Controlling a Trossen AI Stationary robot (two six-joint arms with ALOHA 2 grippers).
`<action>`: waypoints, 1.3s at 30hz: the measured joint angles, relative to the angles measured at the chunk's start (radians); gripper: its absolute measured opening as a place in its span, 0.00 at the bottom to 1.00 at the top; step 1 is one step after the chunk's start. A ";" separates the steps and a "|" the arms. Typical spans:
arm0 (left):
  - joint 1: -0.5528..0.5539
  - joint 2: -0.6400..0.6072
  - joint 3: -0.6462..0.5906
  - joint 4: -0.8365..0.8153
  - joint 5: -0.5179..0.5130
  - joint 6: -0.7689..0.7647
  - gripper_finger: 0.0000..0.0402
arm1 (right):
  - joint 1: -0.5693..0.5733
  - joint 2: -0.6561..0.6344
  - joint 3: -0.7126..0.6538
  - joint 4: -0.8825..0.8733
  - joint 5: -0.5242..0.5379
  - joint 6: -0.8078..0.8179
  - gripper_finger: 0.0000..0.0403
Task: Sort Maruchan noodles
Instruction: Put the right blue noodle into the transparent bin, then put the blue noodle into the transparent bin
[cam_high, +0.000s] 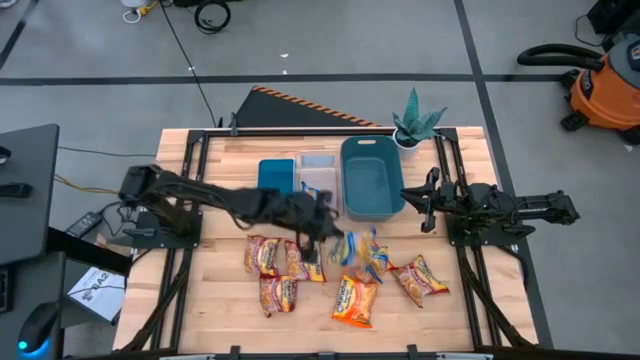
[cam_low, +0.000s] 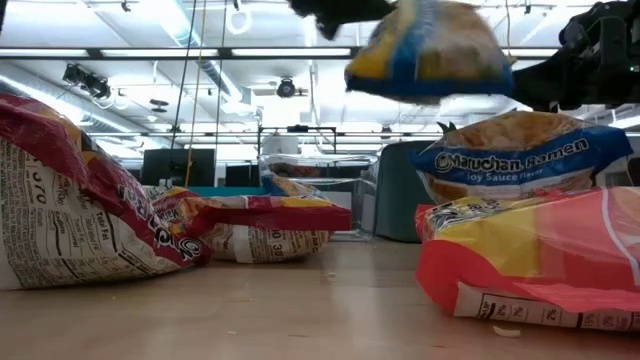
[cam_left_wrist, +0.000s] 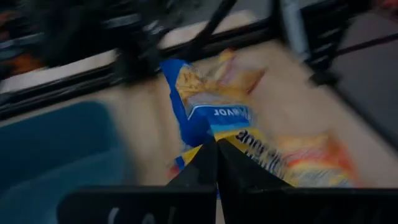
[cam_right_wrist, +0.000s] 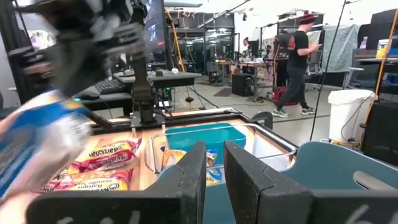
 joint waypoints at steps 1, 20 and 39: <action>0.013 -0.023 0.000 -0.027 -0.026 0.006 0.01 | 0.000 0.000 0.000 0.003 0.000 0.000 0.15; 0.547 -0.058 -0.107 -0.181 0.127 -0.038 0.01 | 0.000 0.000 0.000 0.010 0.000 0.000 0.15; 0.072 0.115 -0.063 -0.036 -0.005 -0.208 0.41 | 0.000 0.000 0.000 0.023 0.000 0.000 0.15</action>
